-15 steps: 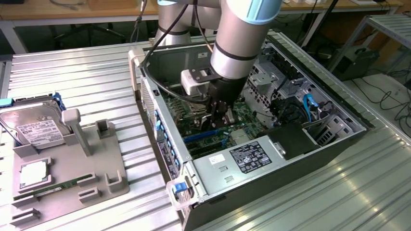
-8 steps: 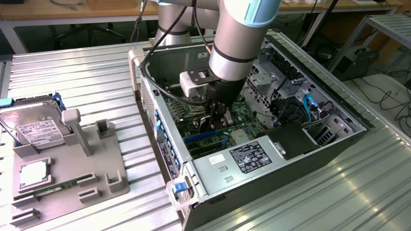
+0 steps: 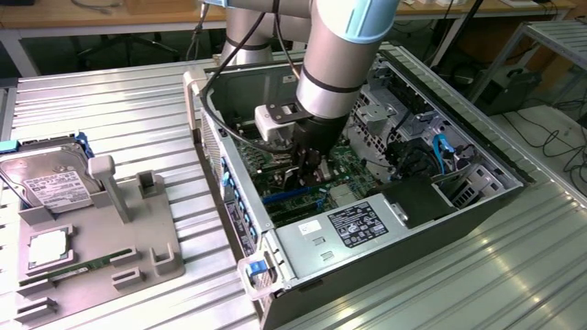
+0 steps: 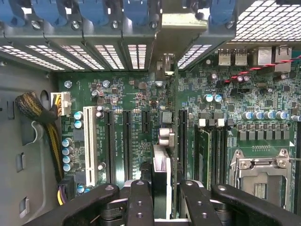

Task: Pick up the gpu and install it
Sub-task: 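Insert the gpu into the slot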

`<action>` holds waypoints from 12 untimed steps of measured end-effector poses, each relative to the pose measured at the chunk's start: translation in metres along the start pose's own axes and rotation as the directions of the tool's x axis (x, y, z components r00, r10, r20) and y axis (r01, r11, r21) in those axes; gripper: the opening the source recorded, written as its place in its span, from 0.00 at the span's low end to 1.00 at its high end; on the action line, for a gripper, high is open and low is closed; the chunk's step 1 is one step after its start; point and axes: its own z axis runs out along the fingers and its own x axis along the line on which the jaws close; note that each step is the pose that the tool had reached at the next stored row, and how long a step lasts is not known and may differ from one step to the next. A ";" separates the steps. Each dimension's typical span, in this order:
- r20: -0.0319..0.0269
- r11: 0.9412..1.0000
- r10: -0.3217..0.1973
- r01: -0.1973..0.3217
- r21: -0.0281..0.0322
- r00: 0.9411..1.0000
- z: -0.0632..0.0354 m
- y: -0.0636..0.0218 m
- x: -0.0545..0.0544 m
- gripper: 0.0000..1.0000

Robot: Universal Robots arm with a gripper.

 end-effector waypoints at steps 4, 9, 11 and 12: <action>0.000 1.000 0.000 0.000 0.000 1.000 0.0024 0.0001 0.000 0.27; 0.000 1.000 0.000 0.000 0.000 1.000 0.0047 0.0011 0.000 0.27; 0.000 1.000 0.000 0.000 0.000 1.000 0.0057 0.0015 0.000 0.27; 0.000 1.000 0.000 0.000 0.000 1.000 0.0064 0.0017 0.000 0.27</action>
